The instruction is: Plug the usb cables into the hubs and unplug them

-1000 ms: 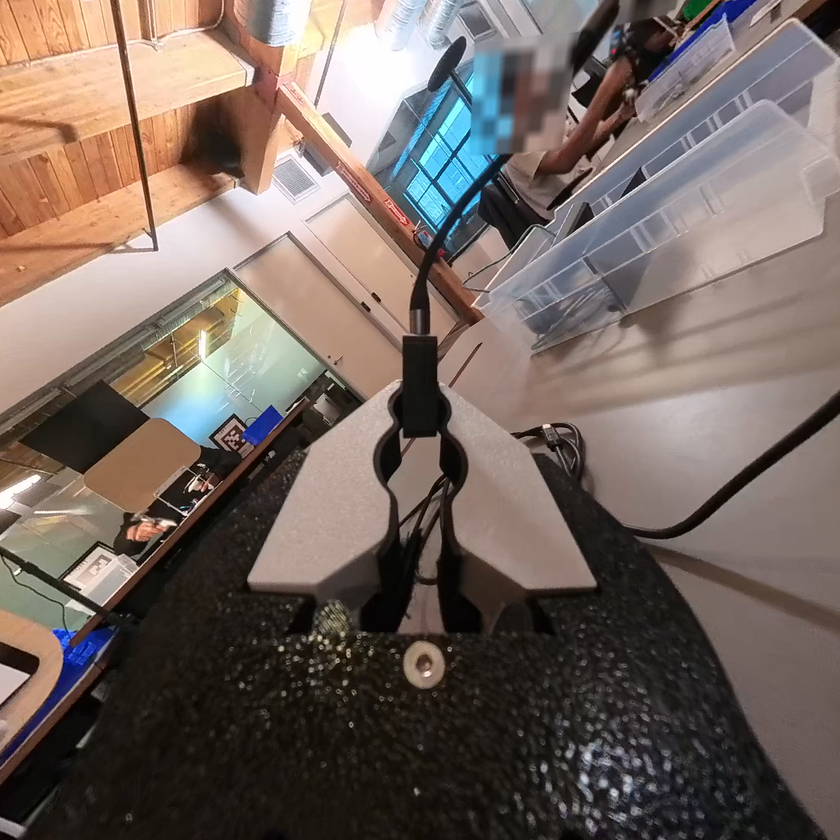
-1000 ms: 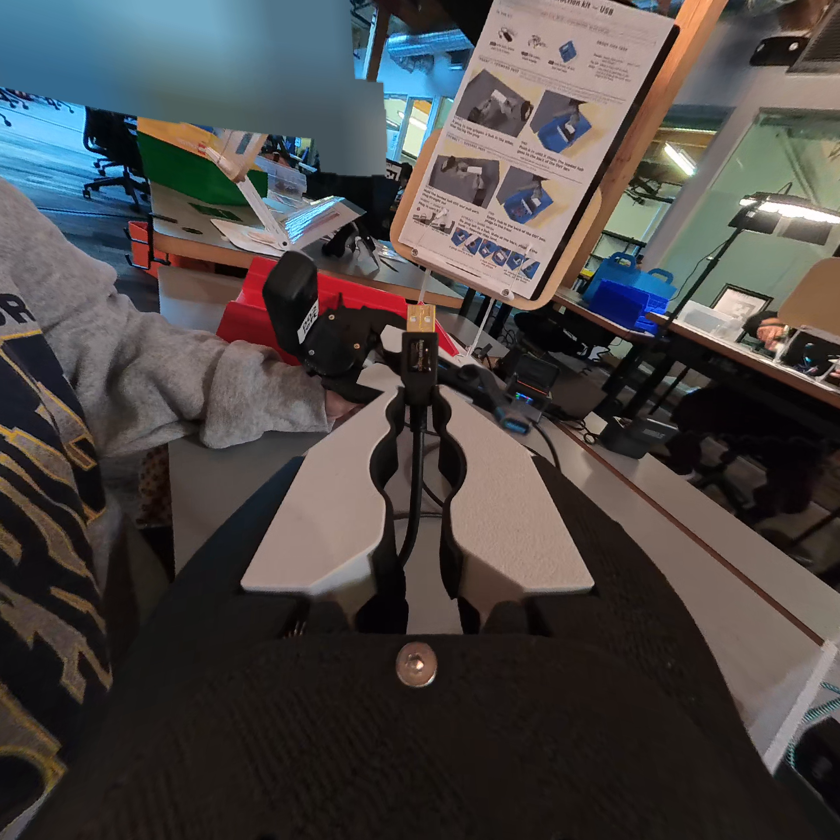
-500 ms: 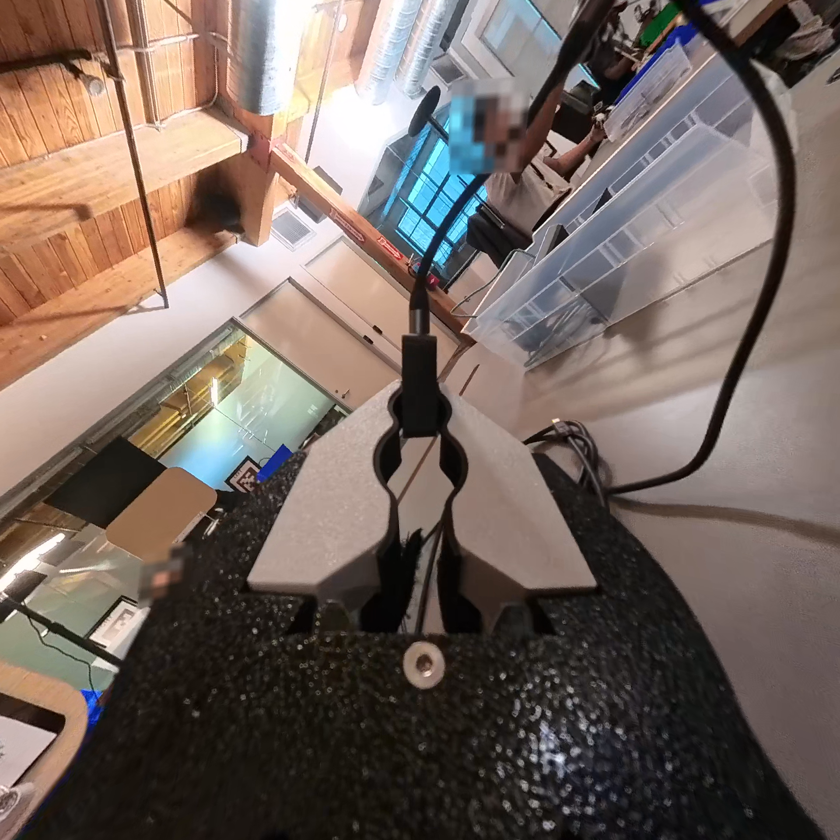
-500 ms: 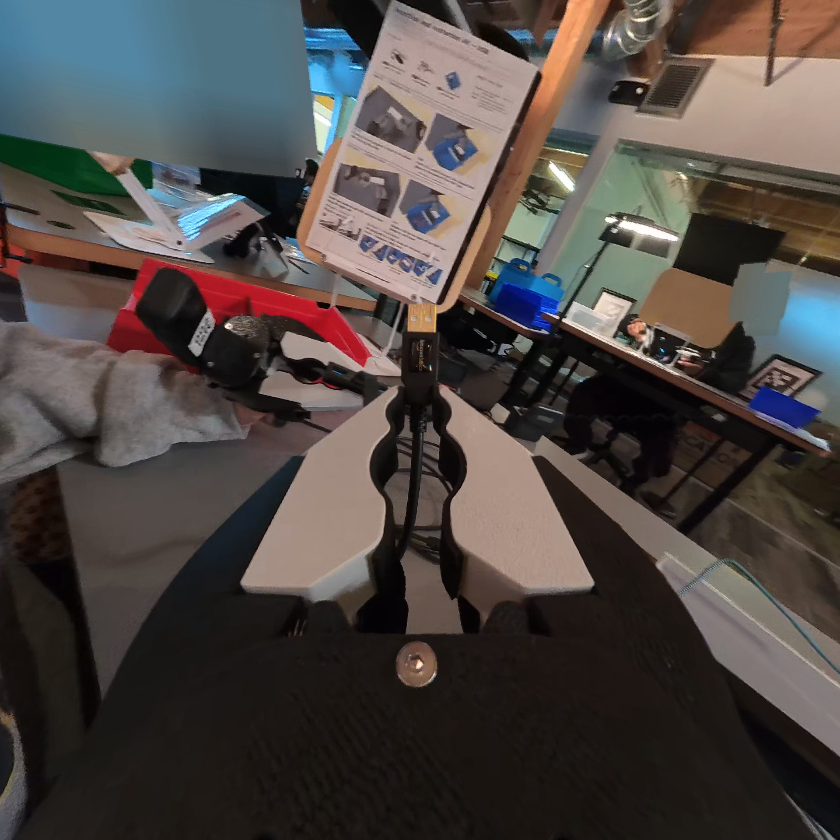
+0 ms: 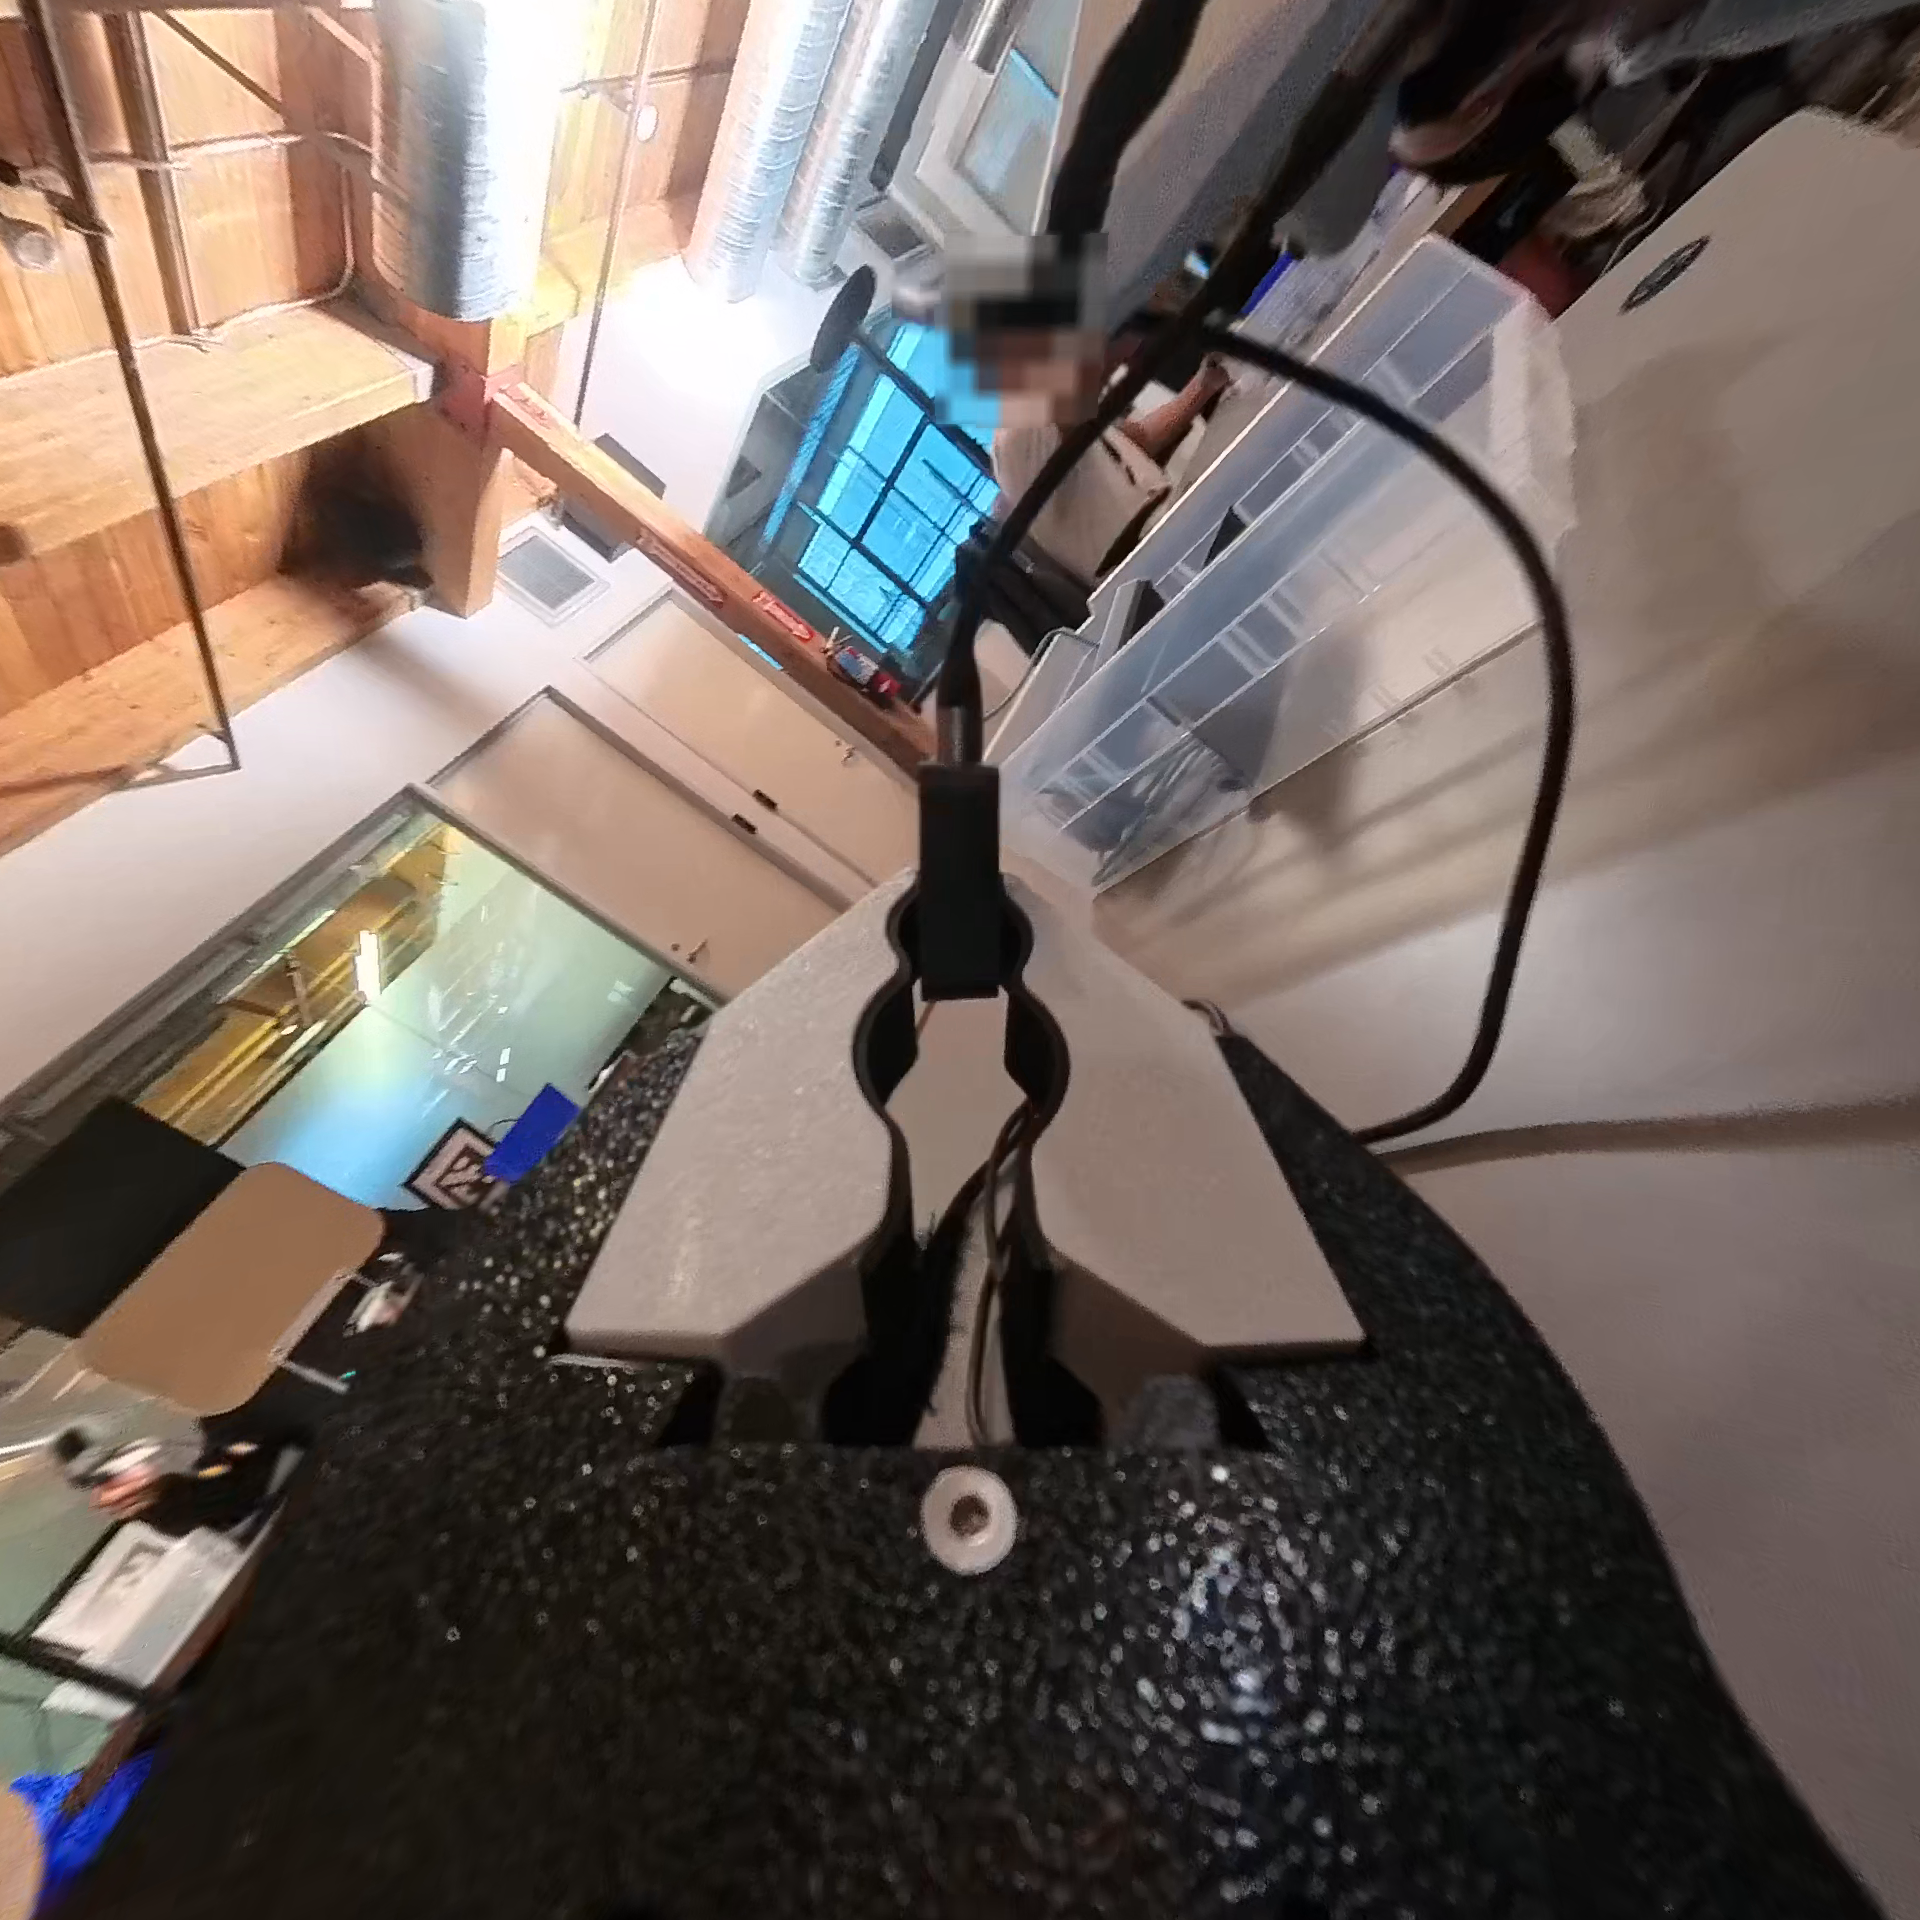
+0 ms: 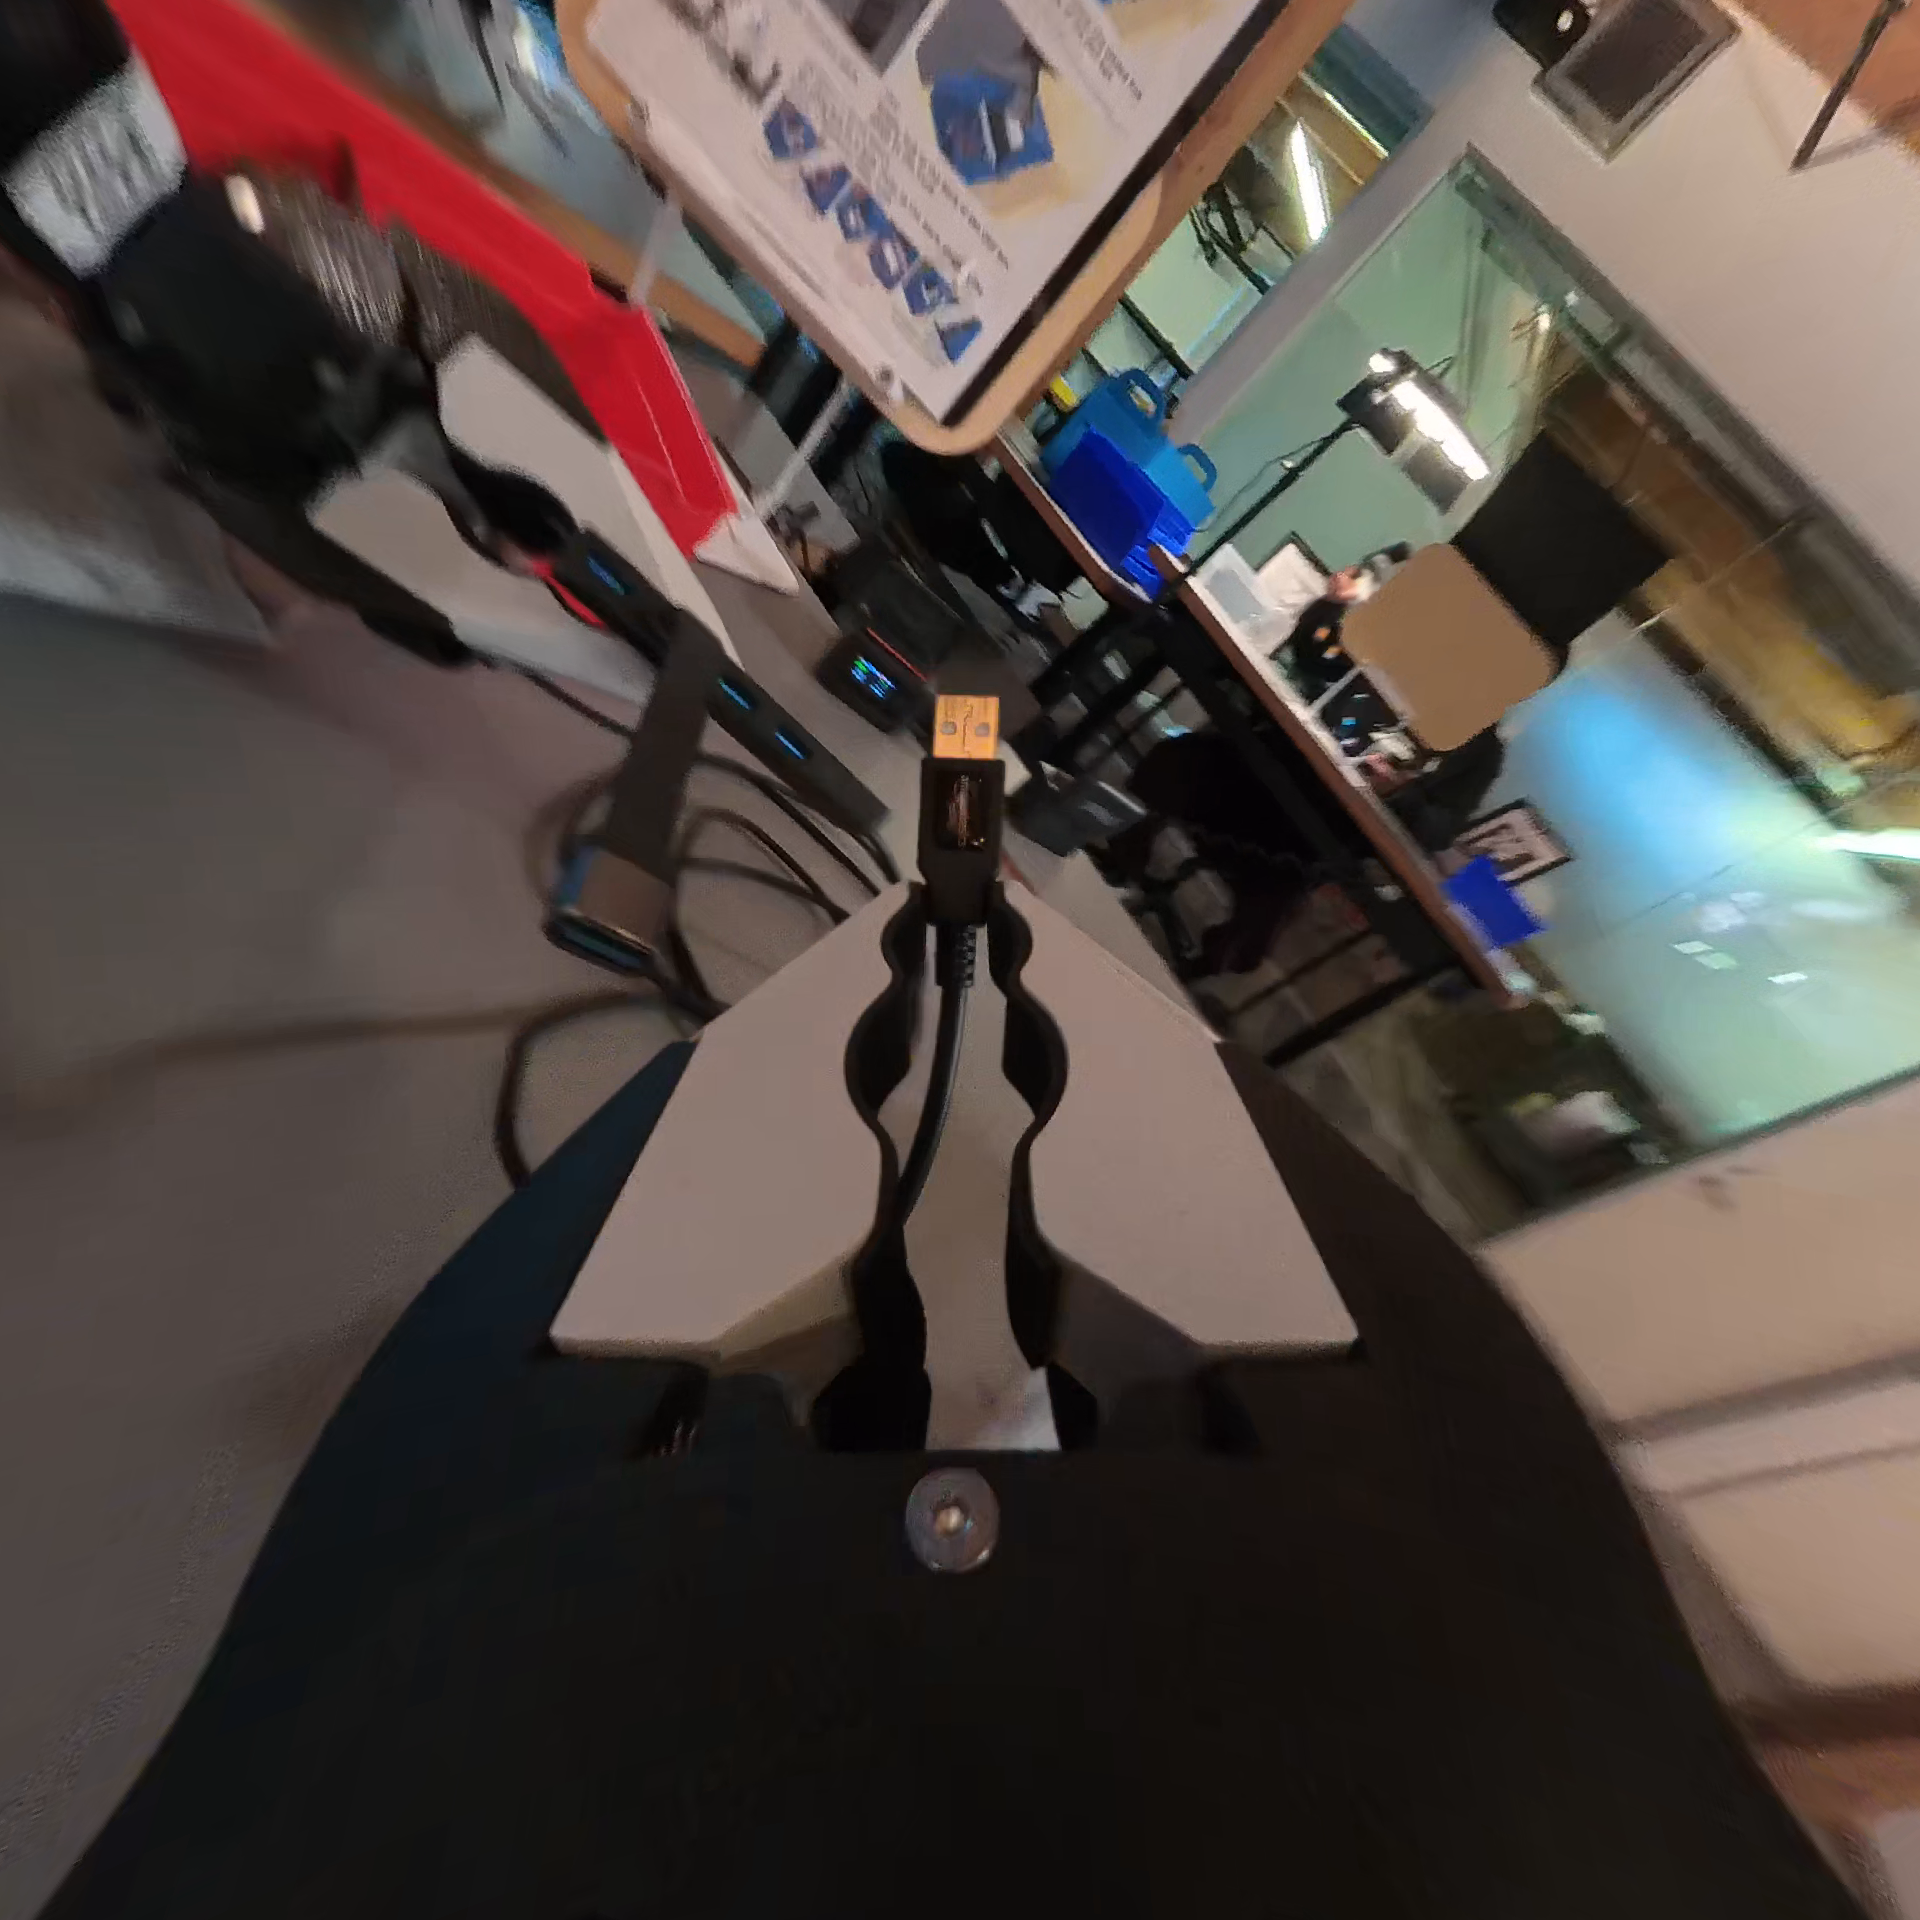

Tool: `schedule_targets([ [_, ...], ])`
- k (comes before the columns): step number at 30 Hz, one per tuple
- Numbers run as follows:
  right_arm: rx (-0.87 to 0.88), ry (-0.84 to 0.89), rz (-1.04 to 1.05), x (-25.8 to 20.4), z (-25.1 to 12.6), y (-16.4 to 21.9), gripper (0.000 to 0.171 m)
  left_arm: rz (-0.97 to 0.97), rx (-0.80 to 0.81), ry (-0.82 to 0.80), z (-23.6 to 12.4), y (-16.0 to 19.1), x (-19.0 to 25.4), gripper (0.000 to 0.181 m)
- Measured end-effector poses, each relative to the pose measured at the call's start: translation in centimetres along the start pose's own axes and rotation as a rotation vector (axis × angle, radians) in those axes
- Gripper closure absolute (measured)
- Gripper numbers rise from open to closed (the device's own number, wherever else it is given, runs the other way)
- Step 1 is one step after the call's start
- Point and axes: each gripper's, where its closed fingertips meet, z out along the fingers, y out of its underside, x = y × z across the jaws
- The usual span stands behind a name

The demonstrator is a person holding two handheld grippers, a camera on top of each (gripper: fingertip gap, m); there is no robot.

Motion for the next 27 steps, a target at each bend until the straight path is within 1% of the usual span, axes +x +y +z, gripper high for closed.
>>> schedule_targets([
  [2,-0.076,0.055,-0.199,0.5,0.4,0.6,0.161,-0.06,0.022,0.036,0.0,-0.3,0.2,0.172],
  [5,-0.196,0.081,-0.567,0.5,1.3,1.2,0.162,-0.246,0.052,0.14,0.1,-0.5,0.8,0.173],
  [8,-0.269,0.006,-0.879,-0.6,2.8,2.1,0.161,-0.51,0.068,0.271,0.2,-0.5,1.2,0.173],
  [11,-0.273,-0.079,-1.072,-1.9,3.8,2.6,0.161,-0.757,0.021,0.379,0.5,0.7,1.7,0.172],
  [13,-0.278,-0.119,-1.144,-2.4,4.2,2.7,0.161,-0.895,0.001,0.445,0.6,1.3,2.1,0.173],
  [17,-0.285,-0.191,-1.27,-3.5,5.0,2.9,0.162,-1.038,-0.059,0.561,0.6,2.1,3.6,0.173],
  [21,-0.305,-0.29,-1.344,-4.8,5.5,3.8,0.161,-1.044,-0.136,0.642,0.6,2.7,5.5,0.172],
  [27,-0.343,-0.394,-1.384,-5.7,5.6,4.7,0.161,-1.039,-0.155,0.664,0.8,2.9,6.2,0.172],
])
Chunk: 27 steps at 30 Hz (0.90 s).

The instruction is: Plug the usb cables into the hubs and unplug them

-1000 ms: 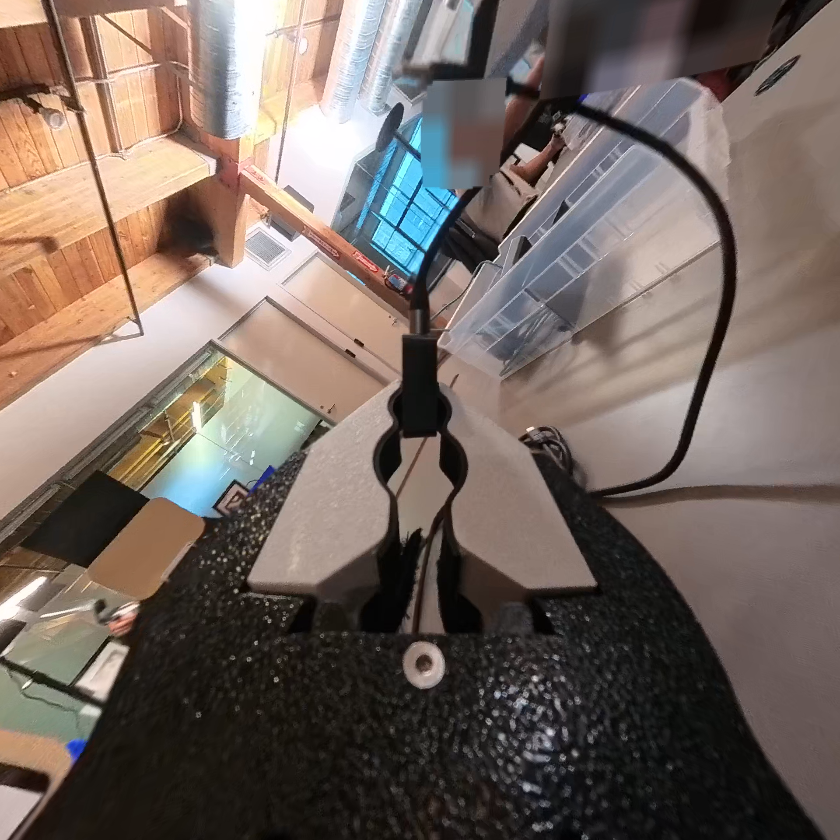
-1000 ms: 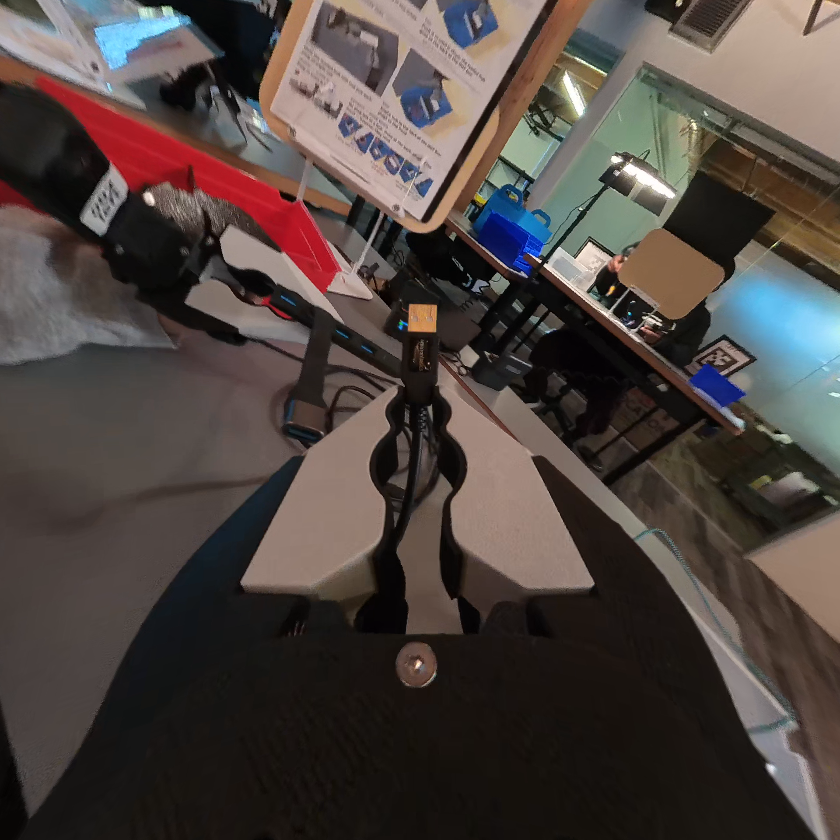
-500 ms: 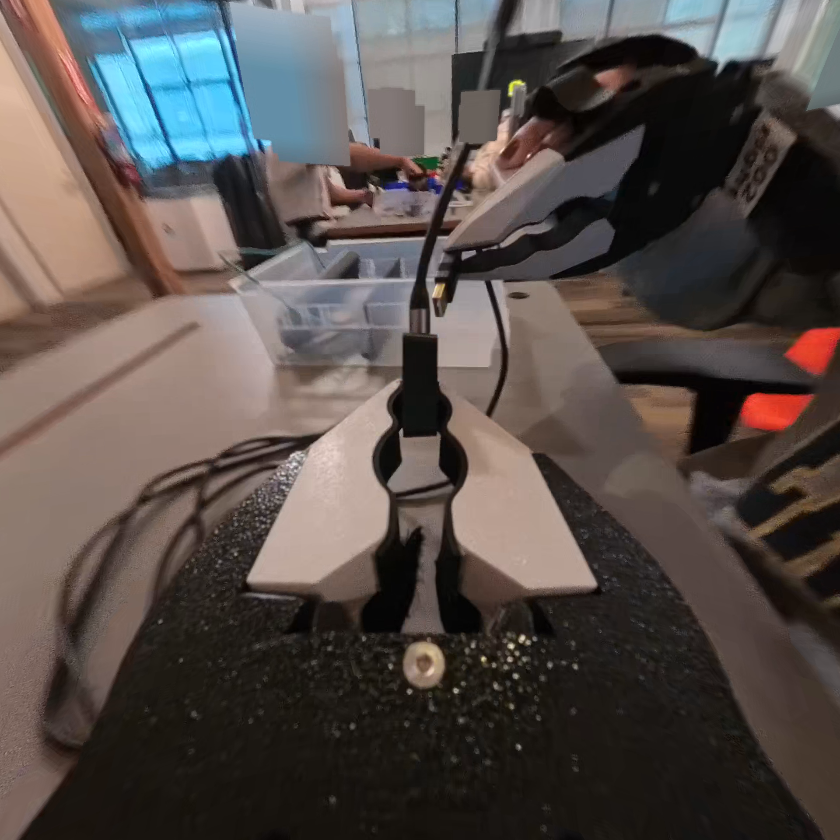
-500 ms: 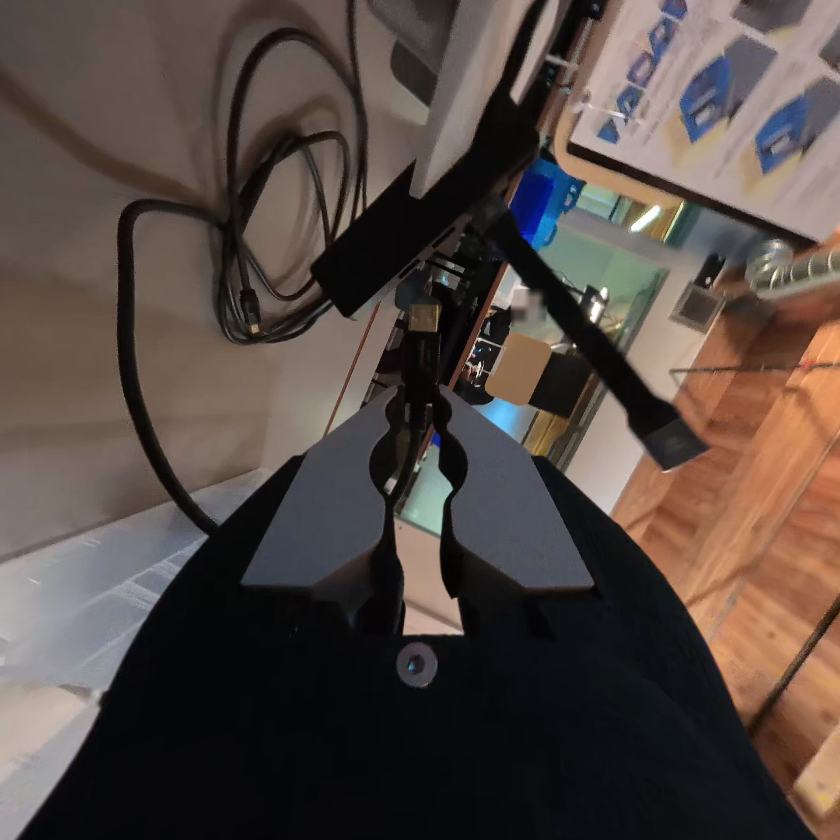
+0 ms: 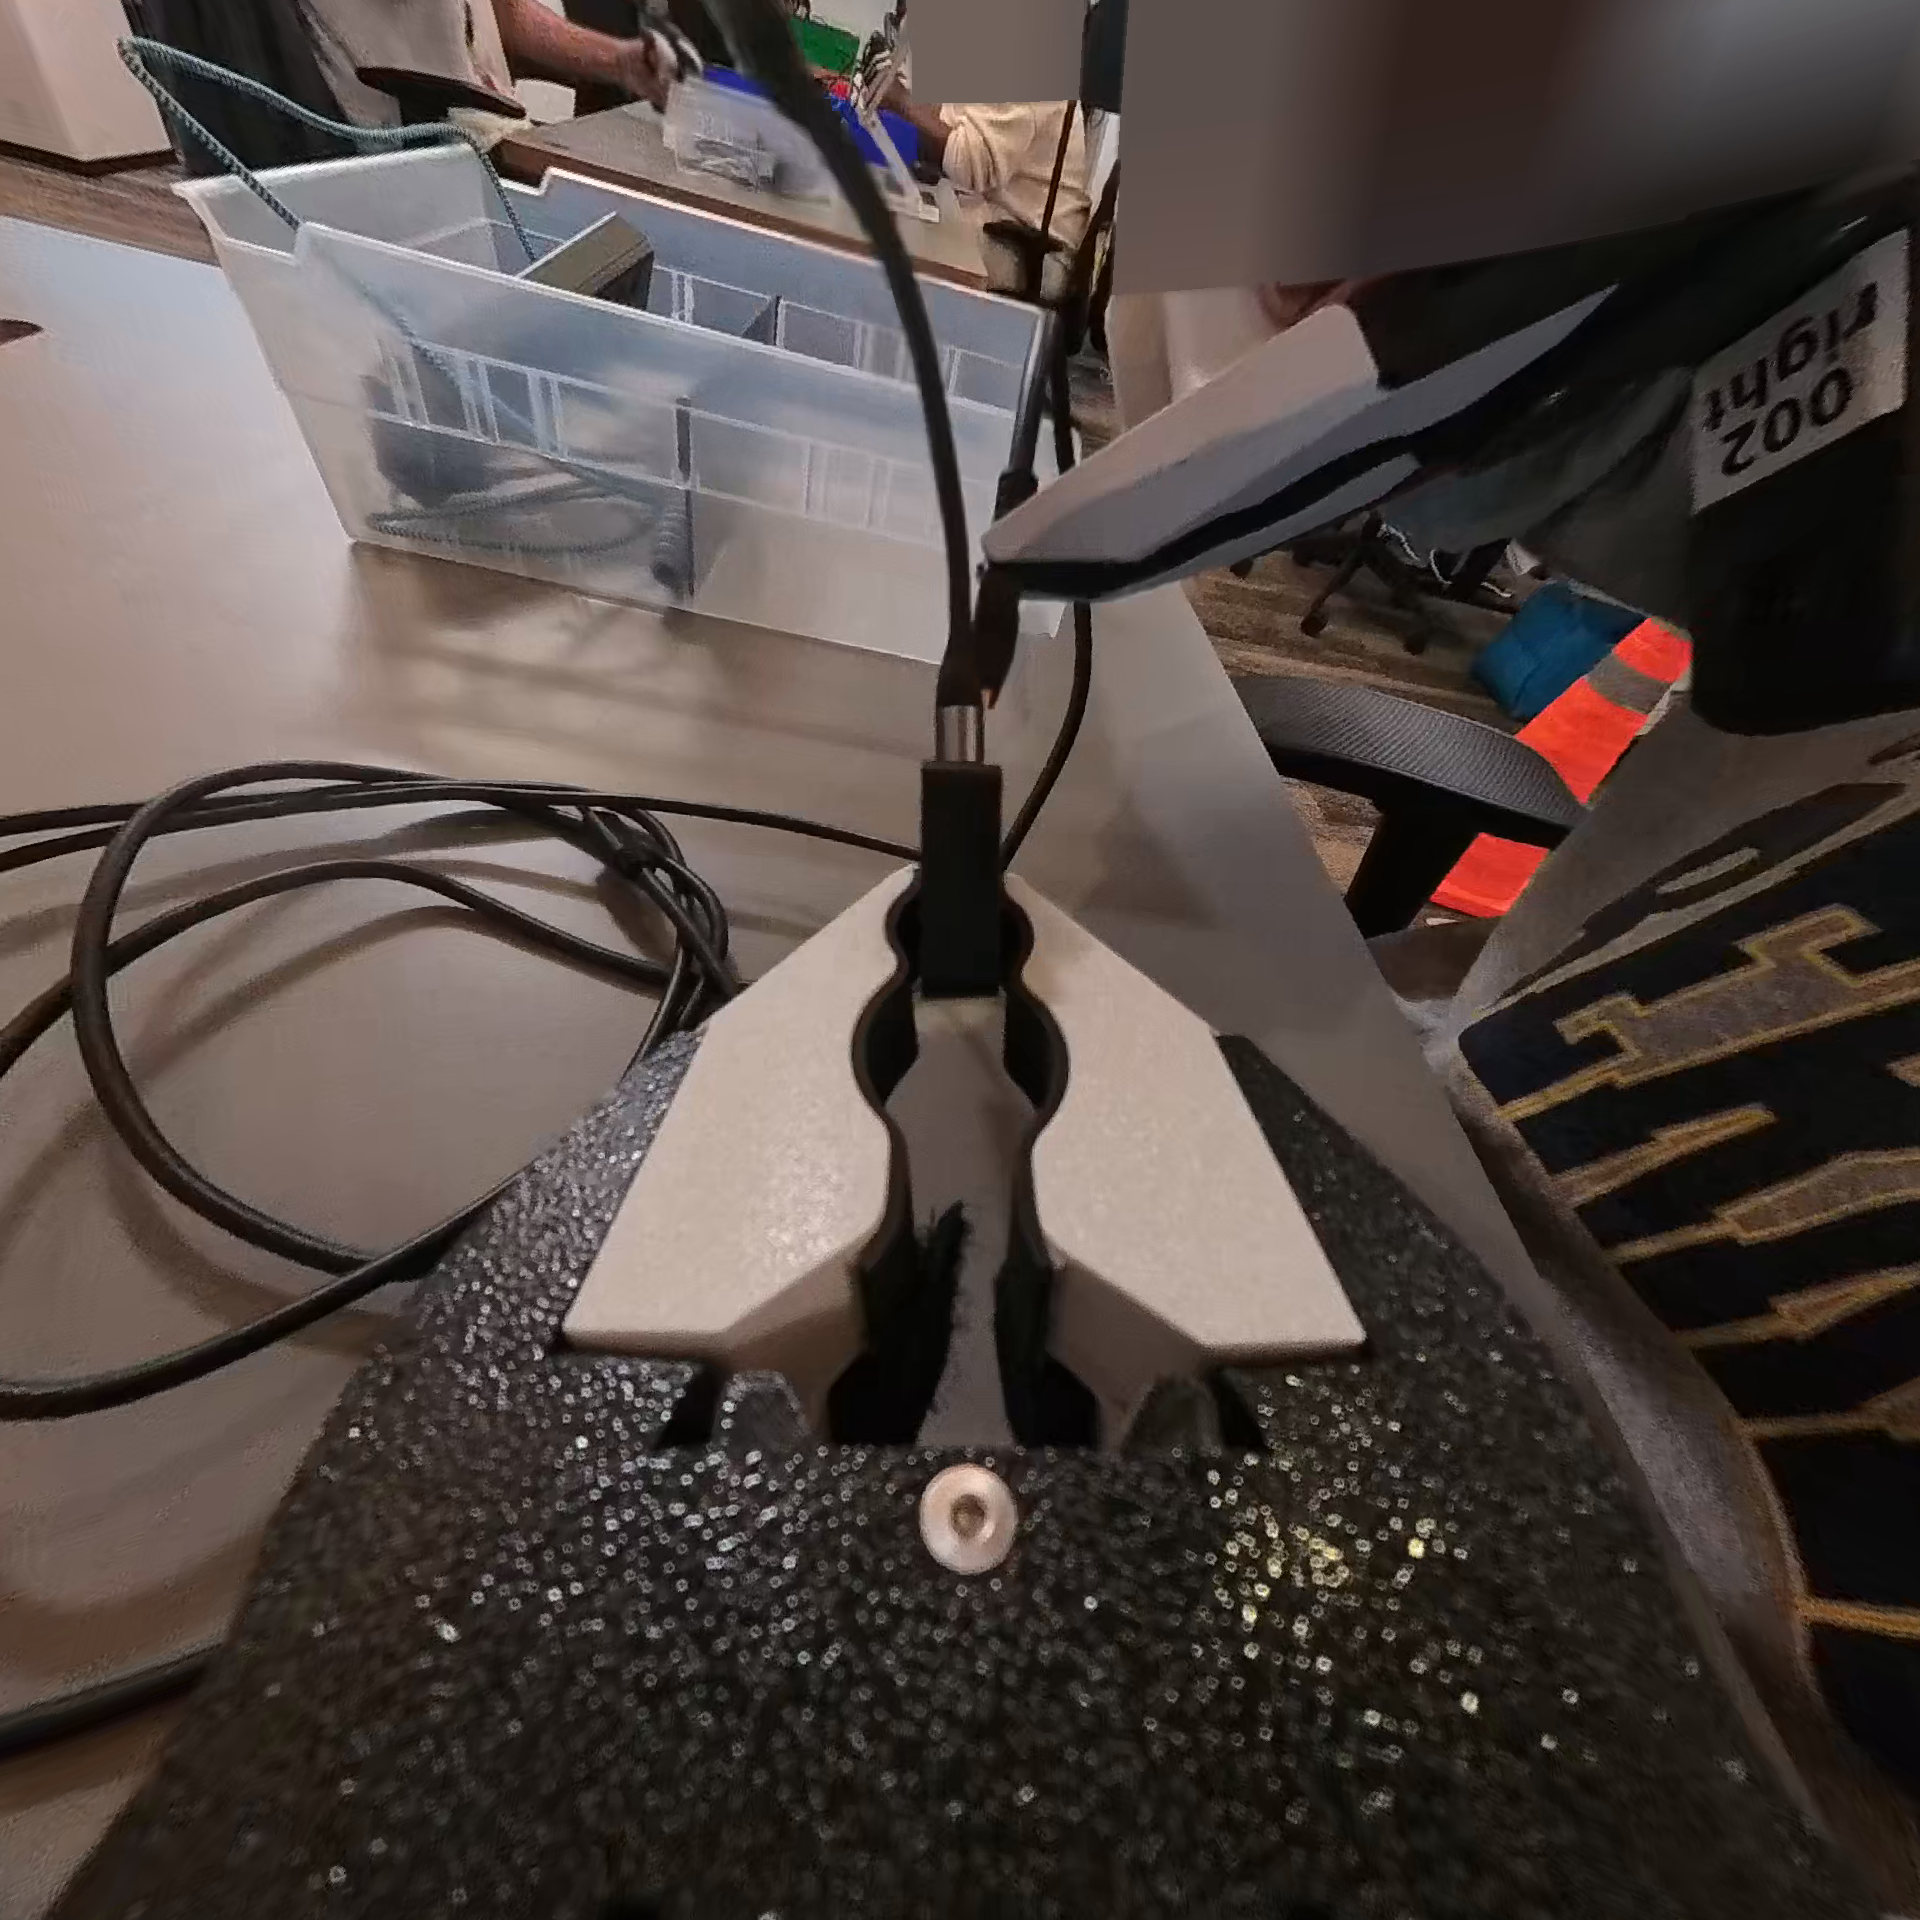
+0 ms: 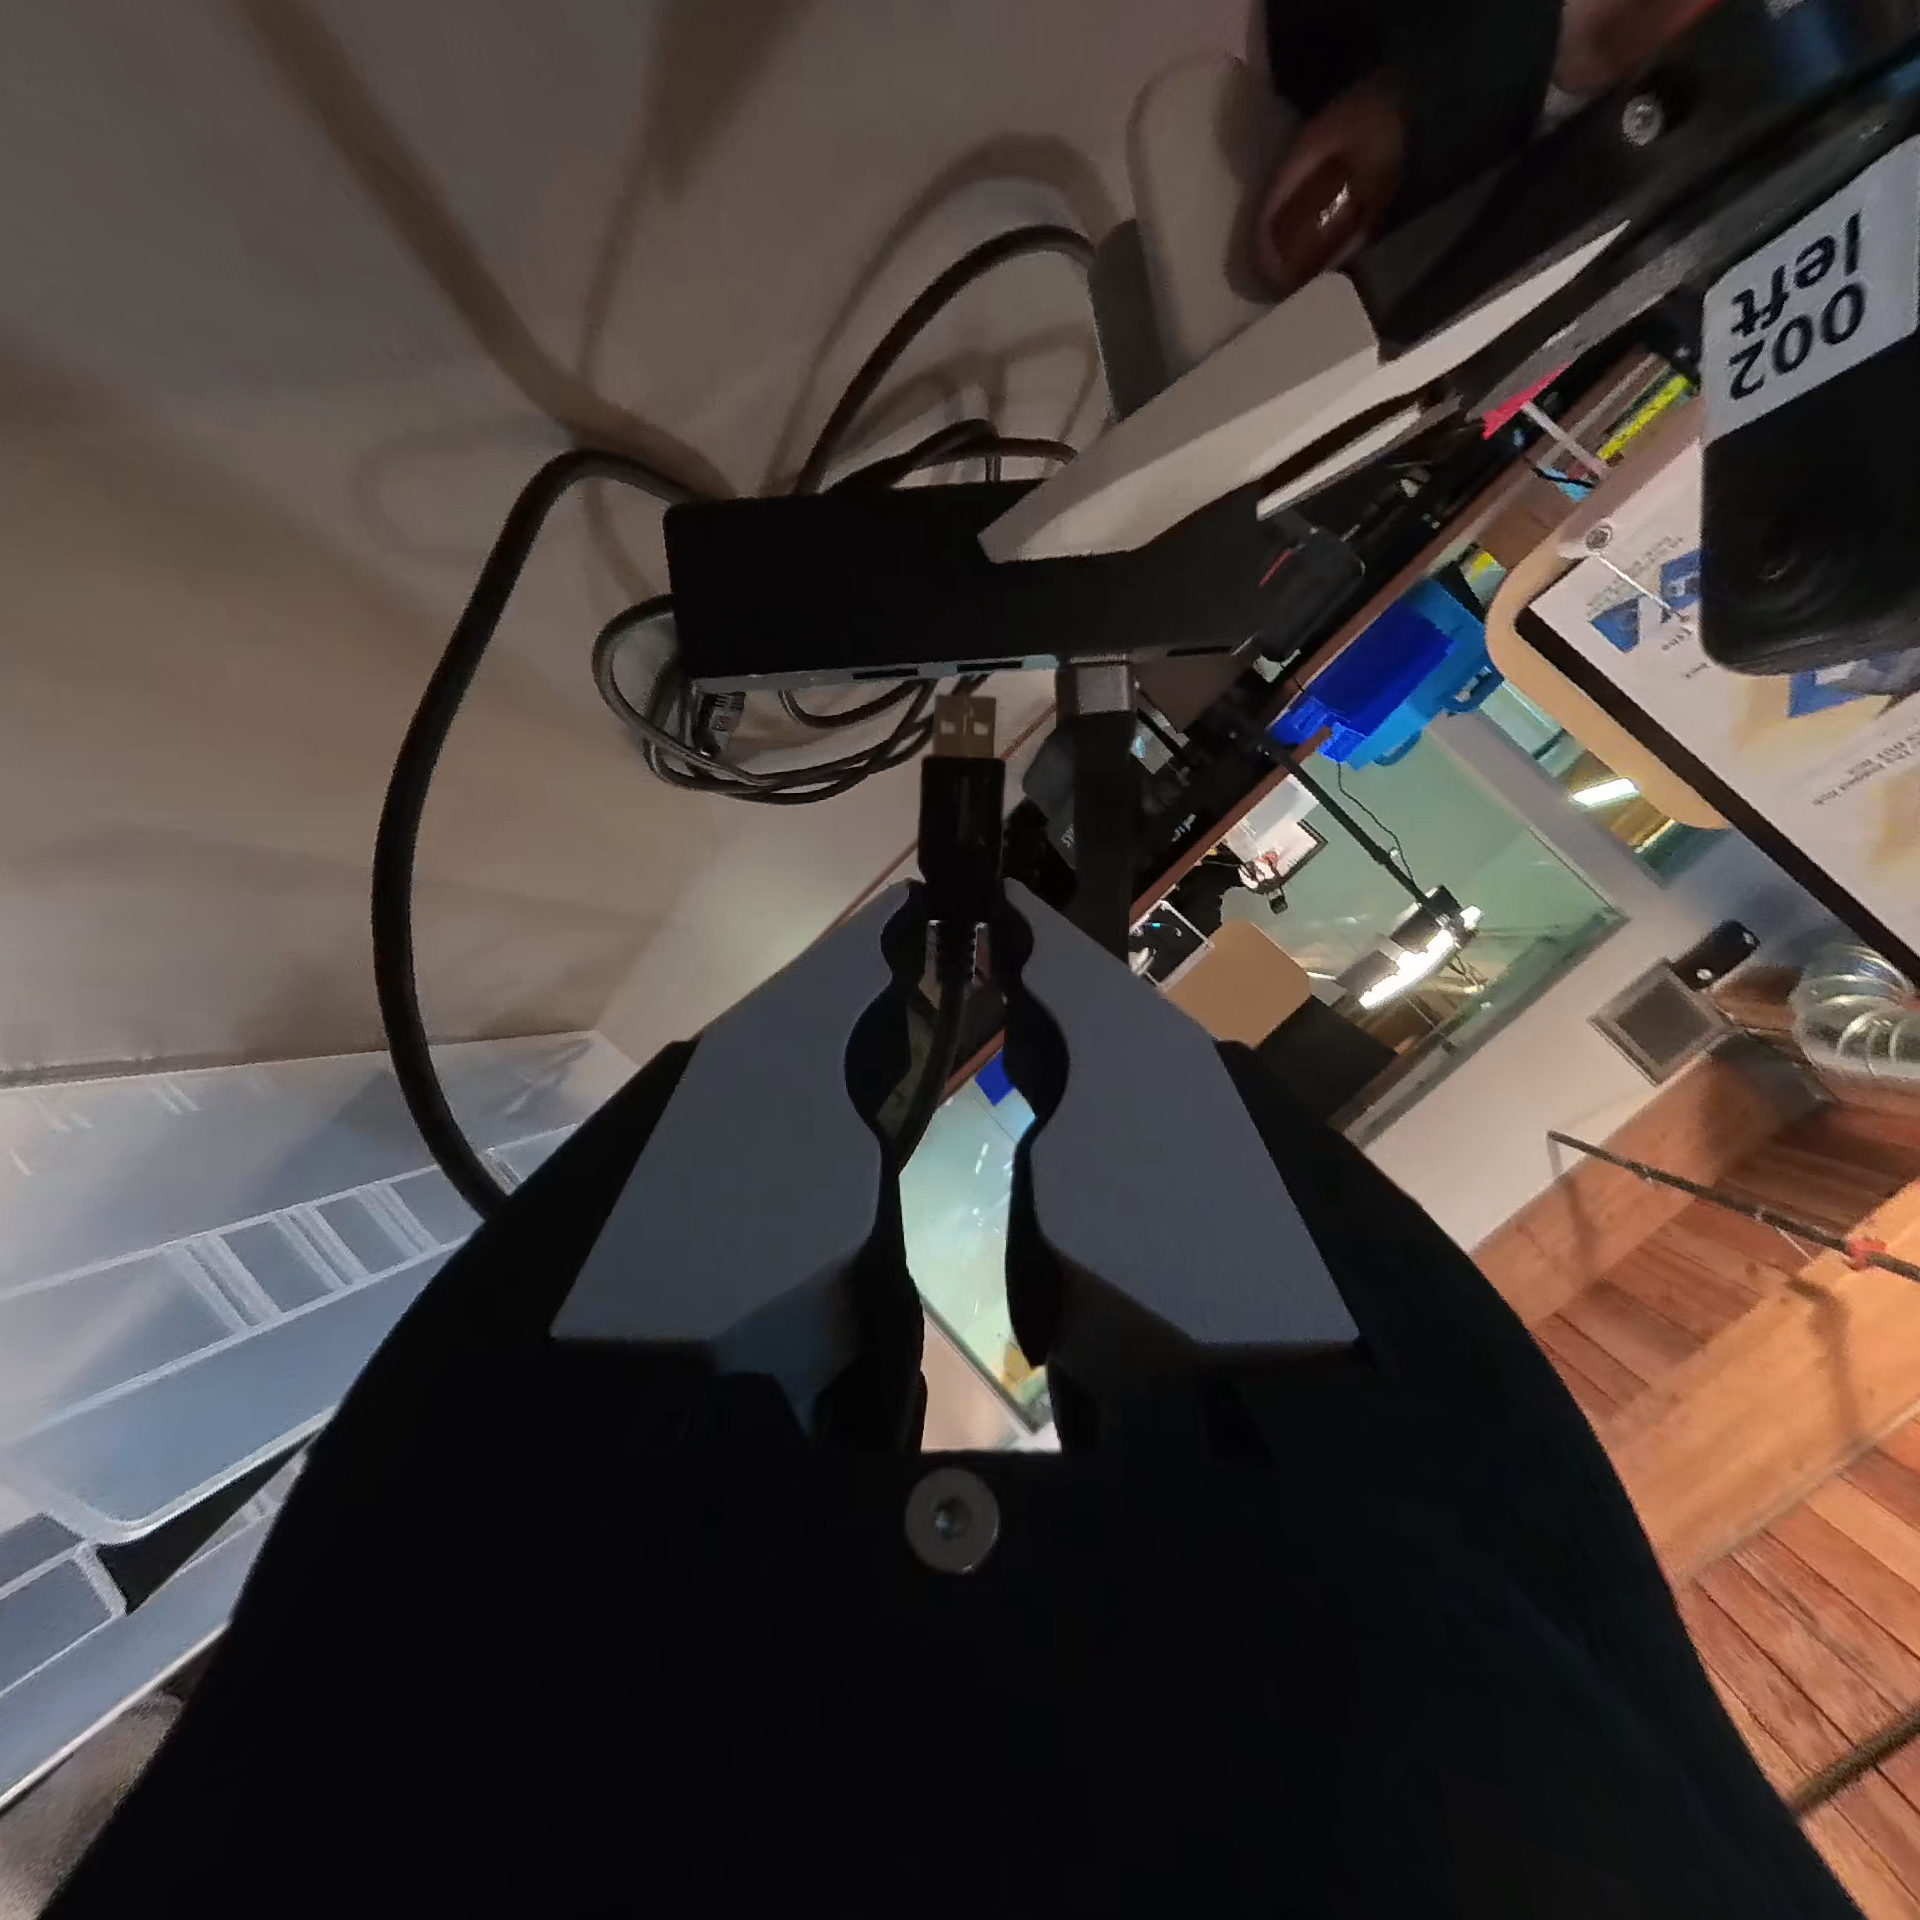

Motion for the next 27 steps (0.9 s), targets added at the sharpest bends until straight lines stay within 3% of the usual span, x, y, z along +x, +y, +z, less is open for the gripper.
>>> schedule_targets([
  [27,0.069,-0.069,-0.031,-1.4,0.5,-2.1,0.161,-0.01,-0.102,0.063,1.0,2.0,0.4,0.173],
])
